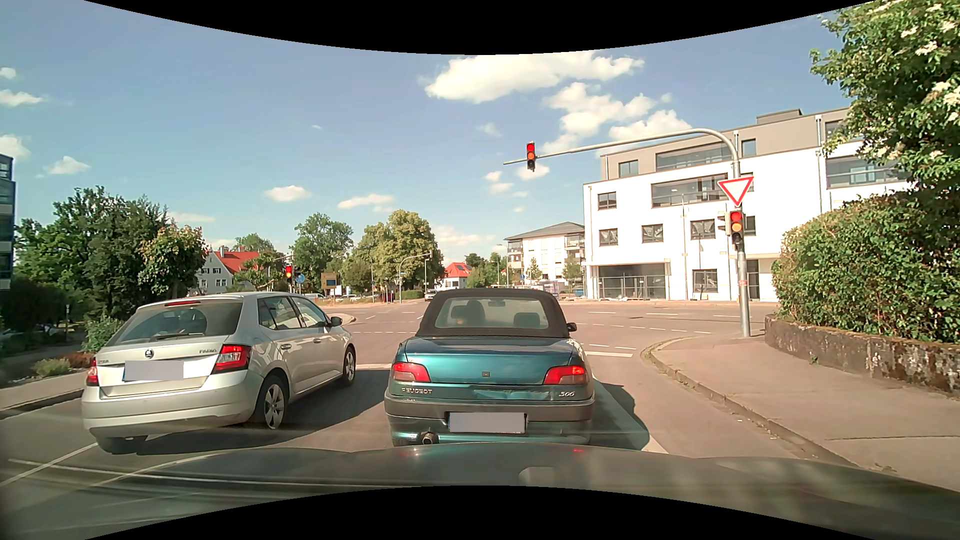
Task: Follow the waypoints while adhering to traffic rules and regulations
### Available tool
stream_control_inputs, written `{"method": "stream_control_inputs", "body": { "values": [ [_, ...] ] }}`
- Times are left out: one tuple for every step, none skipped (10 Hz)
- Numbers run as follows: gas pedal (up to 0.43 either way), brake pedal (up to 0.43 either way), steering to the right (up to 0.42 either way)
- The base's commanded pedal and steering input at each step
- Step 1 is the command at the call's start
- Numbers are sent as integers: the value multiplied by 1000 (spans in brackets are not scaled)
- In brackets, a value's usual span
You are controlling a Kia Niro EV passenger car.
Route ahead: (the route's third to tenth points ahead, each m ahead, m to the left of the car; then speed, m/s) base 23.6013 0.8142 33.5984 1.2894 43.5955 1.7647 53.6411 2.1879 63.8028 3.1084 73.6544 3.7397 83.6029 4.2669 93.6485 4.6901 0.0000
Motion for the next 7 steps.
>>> {"method": "stream_control_inputs", "body": {
  "values": [
    [0, 634, 4],
    [0, 634, 4],
    [0, 634, 4],
    [0, 634, 4],
    [0, 634, 3],
    [0, 634, 4],
    [0, 634, 3]
  ]
}}
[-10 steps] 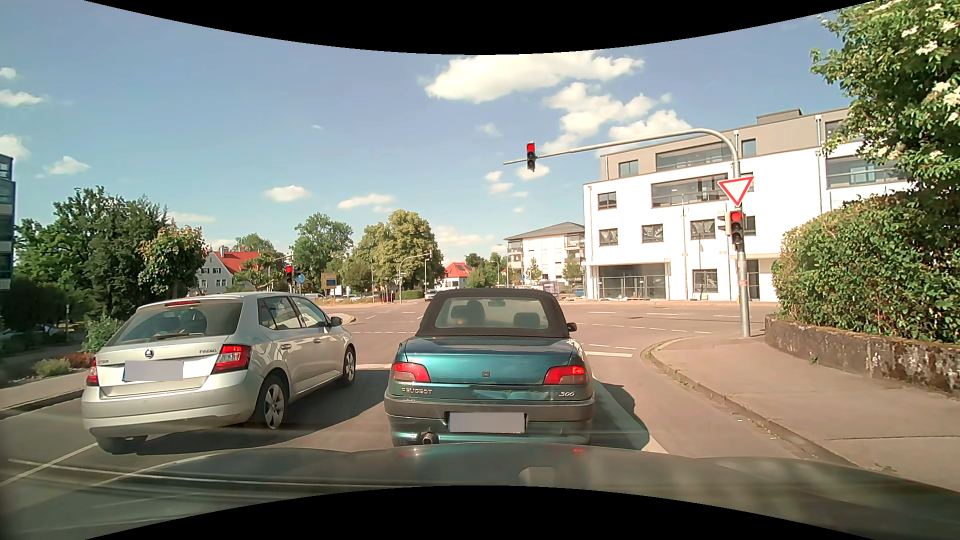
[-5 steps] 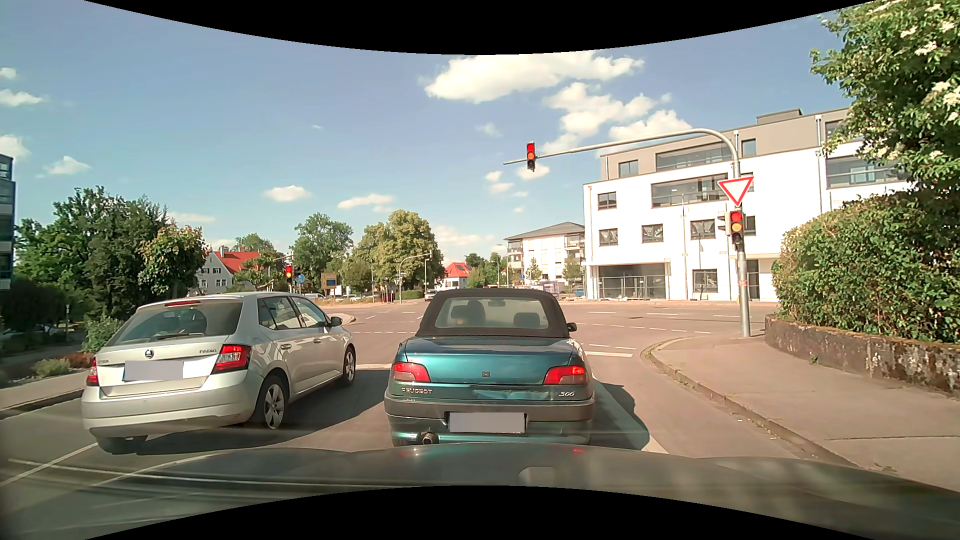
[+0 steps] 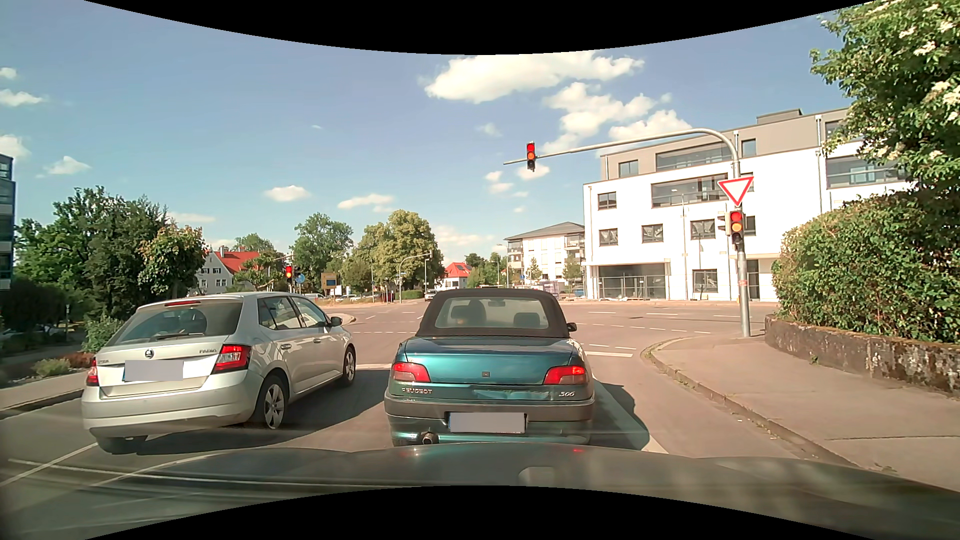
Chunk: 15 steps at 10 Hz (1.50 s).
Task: Follow the waypoints while adhering to traffic rules and regulations
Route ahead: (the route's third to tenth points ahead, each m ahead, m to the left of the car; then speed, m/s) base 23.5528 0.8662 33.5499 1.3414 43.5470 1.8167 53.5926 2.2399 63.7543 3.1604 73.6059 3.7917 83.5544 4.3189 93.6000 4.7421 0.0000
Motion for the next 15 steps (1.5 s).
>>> {"method": "stream_control_inputs", "body": {
  "values": [
    [0, 634, 3],
    [0, 634, 3],
    [0, 634, 4],
    [0, 634, 4],
    [0, 634, 4],
    [0, 628, 4],
    [0, 628, 3],
    [0, 634, 3],
    [0, 622, 3],
    [0, 585, 3],
    [0, 549, 4],
    [0, 494, 4],
    [0, 439, 4],
    [0, 415, 4],
    [0, 323, 4]
  ]
}}
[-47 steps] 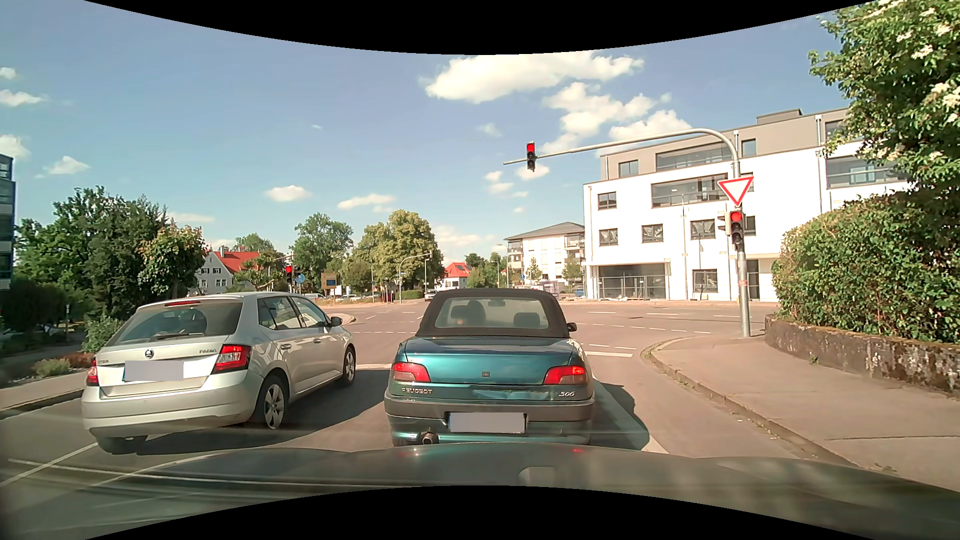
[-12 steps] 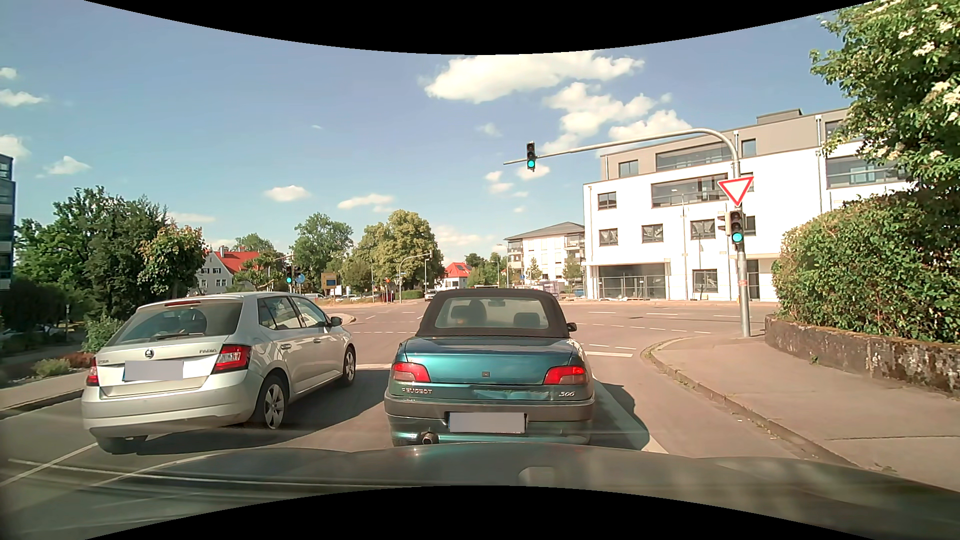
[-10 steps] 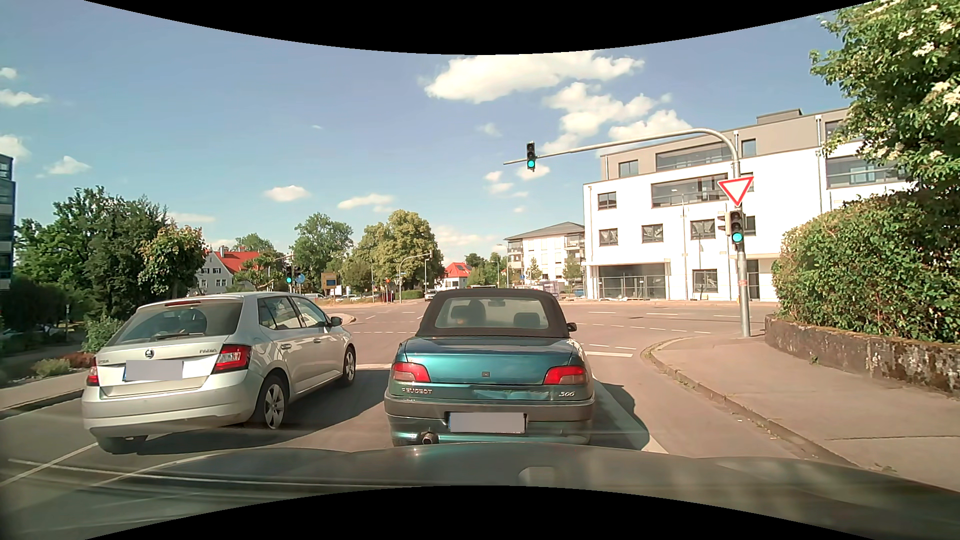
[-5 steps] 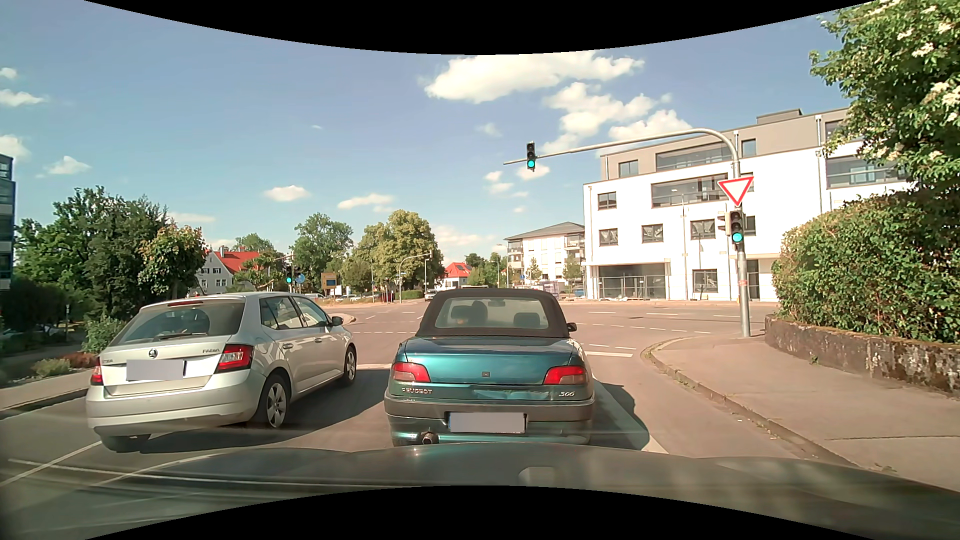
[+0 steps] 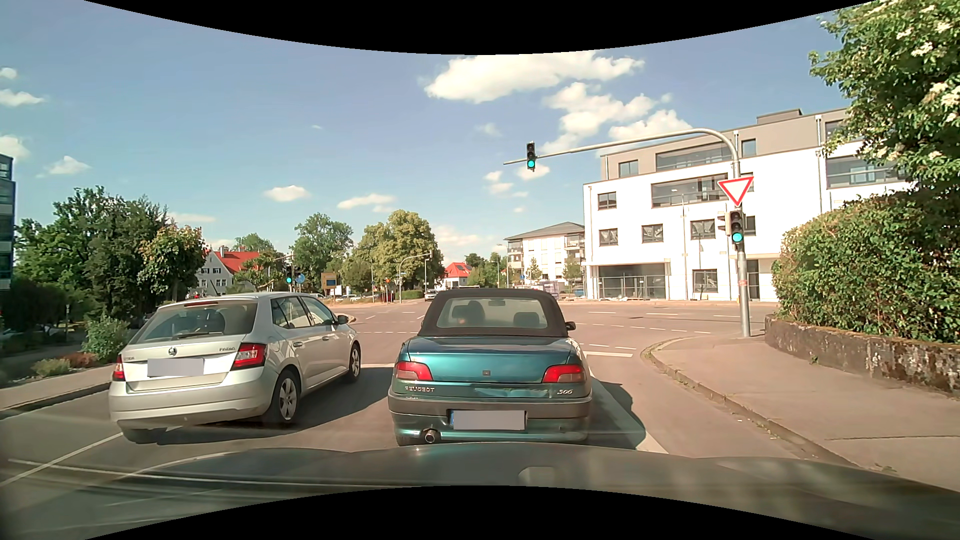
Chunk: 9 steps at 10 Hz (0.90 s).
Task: Follow the waypoints while adhering to traffic rules and regulations
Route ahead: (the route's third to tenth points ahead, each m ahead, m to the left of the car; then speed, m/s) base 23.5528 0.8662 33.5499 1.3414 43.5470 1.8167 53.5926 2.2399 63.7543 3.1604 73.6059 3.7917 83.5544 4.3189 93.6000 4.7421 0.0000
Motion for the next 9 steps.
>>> {"method": "stream_control_inputs", "body": {
  "values": [
    [0, 165, 3],
    [0, 12, 3],
    [0, 6, 4],
    [0, 6, 4],
    [0, 6, 4],
    [0, 6, 4],
    [0, 12, 3],
    [47, 6, 4],
    [47, 6, 4]
  ]
}}
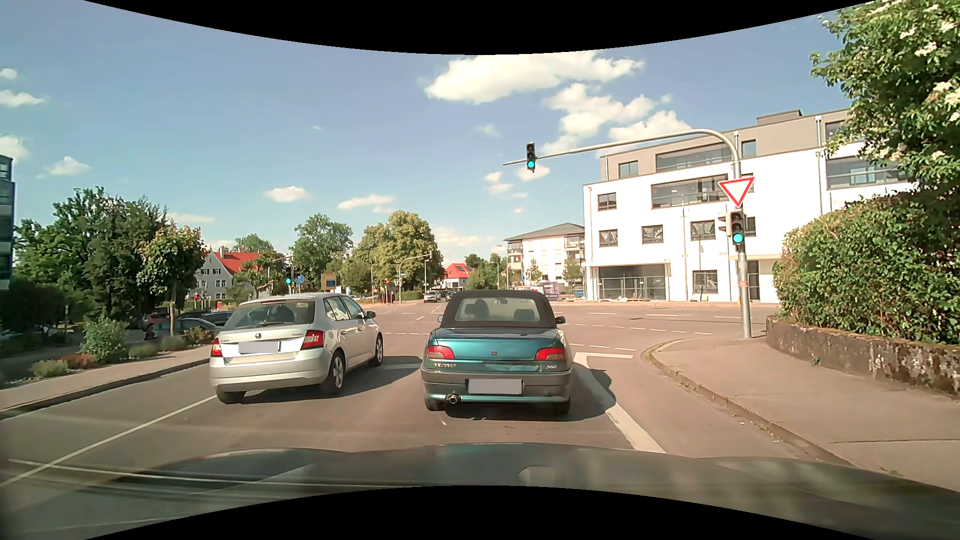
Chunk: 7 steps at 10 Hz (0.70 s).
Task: Follow the waypoints while adhering to traffic rules and regulations
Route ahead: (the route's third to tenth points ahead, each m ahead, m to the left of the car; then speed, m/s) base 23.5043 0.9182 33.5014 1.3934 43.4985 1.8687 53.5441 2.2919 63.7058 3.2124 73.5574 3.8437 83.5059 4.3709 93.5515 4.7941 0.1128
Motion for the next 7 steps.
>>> {"method": "stream_control_inputs", "body": {
  "values": [
    [79, 6, 3],
    [98, 6, 3],
    [150, 6, 4],
    [169, 6, 4],
    [169, 6, 4],
    [169, 6, 5],
    [169, 6, 6]
  ]
}}
